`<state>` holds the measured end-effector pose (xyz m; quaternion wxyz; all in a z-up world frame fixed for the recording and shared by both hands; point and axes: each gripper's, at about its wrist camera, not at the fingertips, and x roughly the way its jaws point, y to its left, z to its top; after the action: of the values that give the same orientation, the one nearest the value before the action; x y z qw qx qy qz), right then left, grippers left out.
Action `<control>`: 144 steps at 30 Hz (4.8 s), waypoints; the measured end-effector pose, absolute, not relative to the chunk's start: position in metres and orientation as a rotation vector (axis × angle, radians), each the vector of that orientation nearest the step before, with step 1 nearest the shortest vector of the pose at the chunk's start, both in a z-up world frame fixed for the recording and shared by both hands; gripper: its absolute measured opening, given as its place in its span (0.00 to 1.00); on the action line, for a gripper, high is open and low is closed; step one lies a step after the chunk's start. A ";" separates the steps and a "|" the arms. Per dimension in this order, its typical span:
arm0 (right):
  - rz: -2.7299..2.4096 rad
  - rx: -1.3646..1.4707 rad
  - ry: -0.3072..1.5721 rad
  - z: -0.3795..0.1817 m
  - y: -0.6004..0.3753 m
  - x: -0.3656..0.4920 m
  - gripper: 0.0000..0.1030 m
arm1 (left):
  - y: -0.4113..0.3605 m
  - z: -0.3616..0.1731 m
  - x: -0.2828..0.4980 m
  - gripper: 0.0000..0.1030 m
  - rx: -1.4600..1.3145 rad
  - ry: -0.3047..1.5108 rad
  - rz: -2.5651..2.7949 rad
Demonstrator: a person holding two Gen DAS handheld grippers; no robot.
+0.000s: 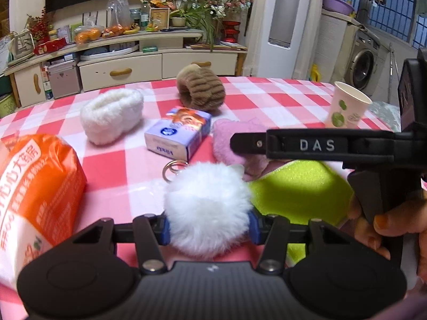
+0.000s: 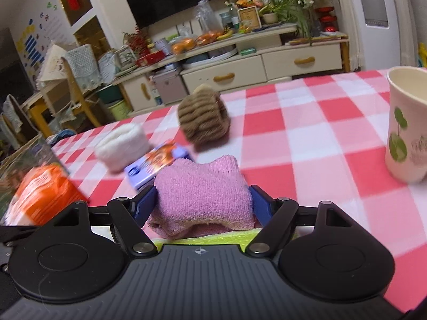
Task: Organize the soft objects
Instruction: 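Grasp the white fluffy pompom with the left gripper while the right grasps the pink fuzzy sock, then carry the white pompom and pink sock toward the cardboard box with both grippers, then open both grippers to drop the pompom and pink sock into the box, then move both grippers back toward the remaining items on the table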
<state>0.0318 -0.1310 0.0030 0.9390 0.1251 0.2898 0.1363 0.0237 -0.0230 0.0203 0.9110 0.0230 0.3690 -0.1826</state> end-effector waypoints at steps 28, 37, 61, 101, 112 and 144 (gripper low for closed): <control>0.168 0.206 0.591 0.003 -0.098 -0.043 0.90 | 0.034 0.055 -0.045 0.49 -0.030 0.728 -0.440; 0.167 0.024 0.573 -0.004 -0.060 -0.046 0.97 | 0.059 0.071 -0.051 0.49 -0.066 0.705 -0.417; 0.042 0.038 0.475 0.023 -0.038 -0.060 0.71 | 0.106 0.107 -0.068 0.49 -0.157 0.617 -0.436; 0.469 -0.009 0.366 0.107 0.129 0.006 0.73 | 0.262 0.124 -0.061 0.50 -0.277 0.551 -0.019; 0.463 0.020 0.369 0.102 0.142 0.016 0.96 | 0.267 0.124 -0.063 0.80 -0.218 0.546 0.048; 0.197 0.261 0.390 0.080 0.041 -0.053 0.99 | 0.207 0.128 -0.057 0.91 -0.114 0.525 -0.033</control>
<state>-0.0529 0.0408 0.0801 0.9678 0.1293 0.1929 0.0974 -0.0573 0.2068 0.1284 0.9640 -0.0565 0.2594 -0.0163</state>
